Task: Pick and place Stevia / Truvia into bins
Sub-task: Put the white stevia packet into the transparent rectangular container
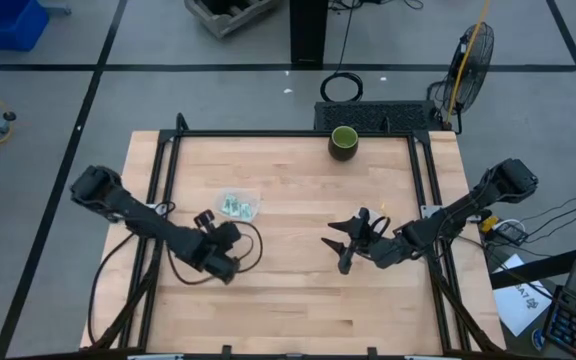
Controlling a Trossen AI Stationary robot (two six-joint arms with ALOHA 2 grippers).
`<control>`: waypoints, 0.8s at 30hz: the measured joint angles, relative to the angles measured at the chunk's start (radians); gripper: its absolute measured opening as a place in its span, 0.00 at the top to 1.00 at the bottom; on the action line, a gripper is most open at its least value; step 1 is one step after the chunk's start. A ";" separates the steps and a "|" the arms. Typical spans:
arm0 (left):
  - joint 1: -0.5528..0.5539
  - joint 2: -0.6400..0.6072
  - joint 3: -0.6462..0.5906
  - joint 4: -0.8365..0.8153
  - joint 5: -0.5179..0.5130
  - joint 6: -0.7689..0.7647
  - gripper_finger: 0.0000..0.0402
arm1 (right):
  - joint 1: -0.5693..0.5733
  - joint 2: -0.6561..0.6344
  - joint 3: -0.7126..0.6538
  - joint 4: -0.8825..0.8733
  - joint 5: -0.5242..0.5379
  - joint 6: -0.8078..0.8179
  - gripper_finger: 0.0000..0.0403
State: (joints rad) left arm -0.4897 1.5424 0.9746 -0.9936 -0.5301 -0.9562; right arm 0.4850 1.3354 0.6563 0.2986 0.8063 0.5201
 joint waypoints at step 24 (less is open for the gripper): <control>-0.010 -0.074 -0.337 0.428 0.262 -0.072 0.35 | -0.002 0.000 -0.008 0.124 -0.076 -0.072 0.47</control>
State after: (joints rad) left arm -0.4994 1.4683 0.6378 -0.5654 -0.2679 -1.0286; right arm 0.4835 1.3354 0.6479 0.4225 0.7300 0.4479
